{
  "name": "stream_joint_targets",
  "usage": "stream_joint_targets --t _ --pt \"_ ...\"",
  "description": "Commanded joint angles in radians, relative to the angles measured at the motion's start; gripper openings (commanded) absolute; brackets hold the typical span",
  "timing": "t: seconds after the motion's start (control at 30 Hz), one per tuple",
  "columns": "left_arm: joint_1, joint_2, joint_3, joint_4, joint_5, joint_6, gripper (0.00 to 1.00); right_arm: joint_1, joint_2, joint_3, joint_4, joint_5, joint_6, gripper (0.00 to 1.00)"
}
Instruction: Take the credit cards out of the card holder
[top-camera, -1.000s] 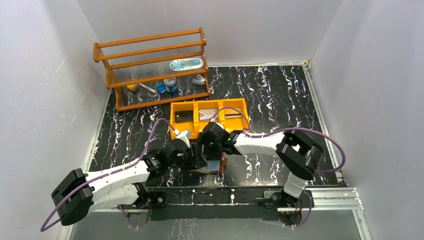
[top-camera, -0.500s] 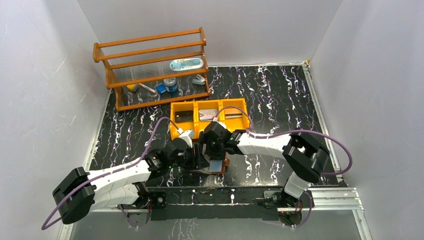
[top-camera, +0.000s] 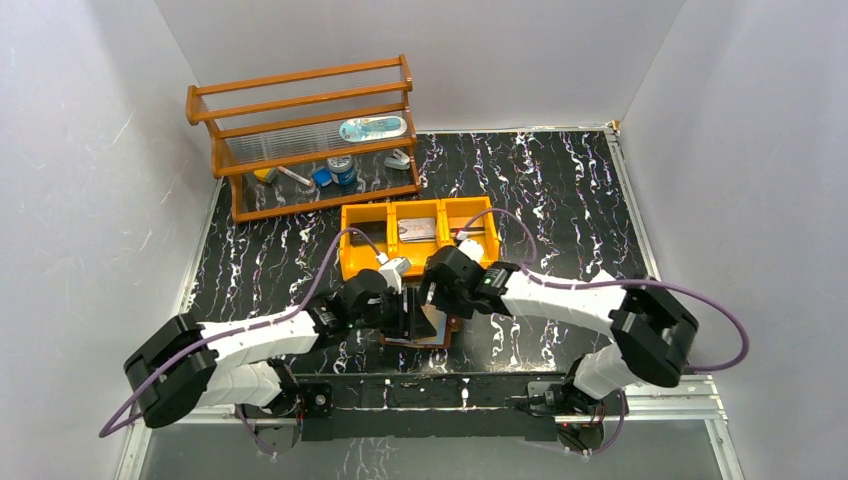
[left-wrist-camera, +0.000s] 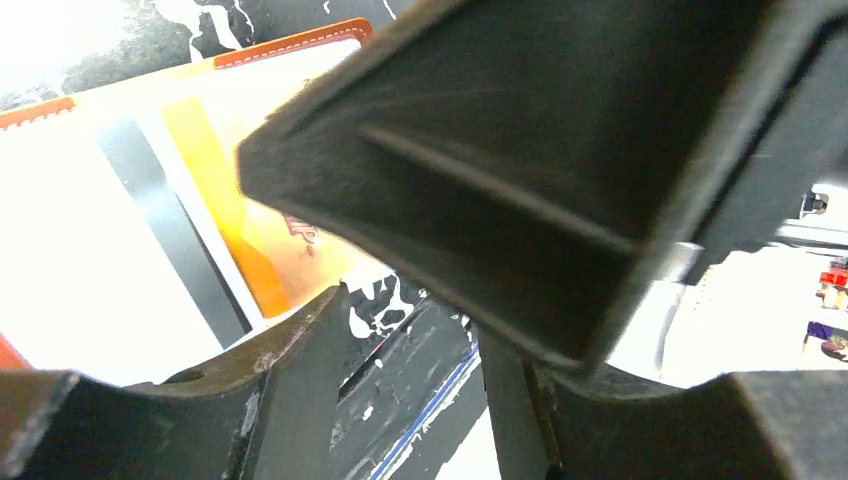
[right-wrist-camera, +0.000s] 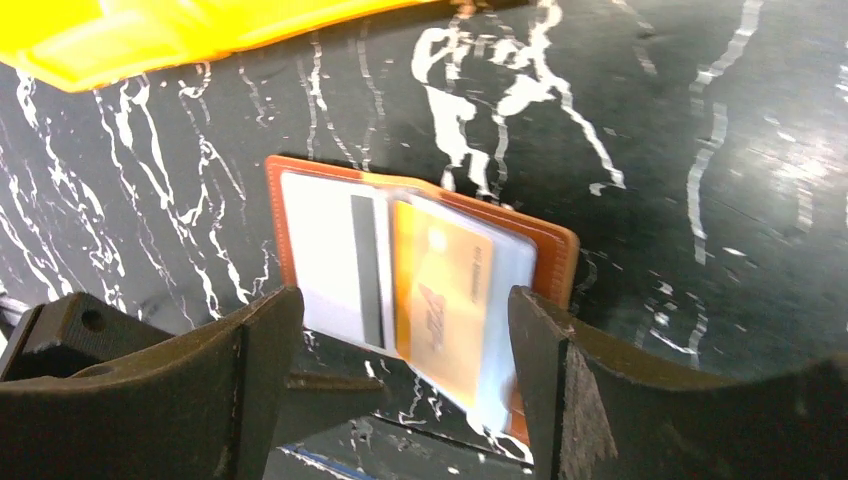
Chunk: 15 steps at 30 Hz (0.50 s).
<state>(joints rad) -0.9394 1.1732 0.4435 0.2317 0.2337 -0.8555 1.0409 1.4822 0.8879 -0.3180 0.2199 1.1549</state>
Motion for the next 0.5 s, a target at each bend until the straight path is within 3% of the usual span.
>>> stream_joint_targets --t 0.0,0.1,0.3,0.47 --pt "0.001 0.077 0.061 0.027 0.094 0.024 0.49 -0.015 -0.122 -0.058 -0.045 0.1 0.048 0.8" --pt "0.001 0.127 0.102 -0.052 0.112 0.051 0.48 -0.024 -0.176 -0.097 -0.021 0.089 0.043 0.7" --pt "0.001 -0.128 0.077 -0.184 -0.098 0.049 0.52 -0.027 -0.239 -0.12 0.004 0.055 0.013 0.57" --pt "0.004 -0.205 0.117 -0.379 -0.22 0.082 0.53 -0.027 -0.26 -0.137 0.076 -0.009 -0.011 0.48"
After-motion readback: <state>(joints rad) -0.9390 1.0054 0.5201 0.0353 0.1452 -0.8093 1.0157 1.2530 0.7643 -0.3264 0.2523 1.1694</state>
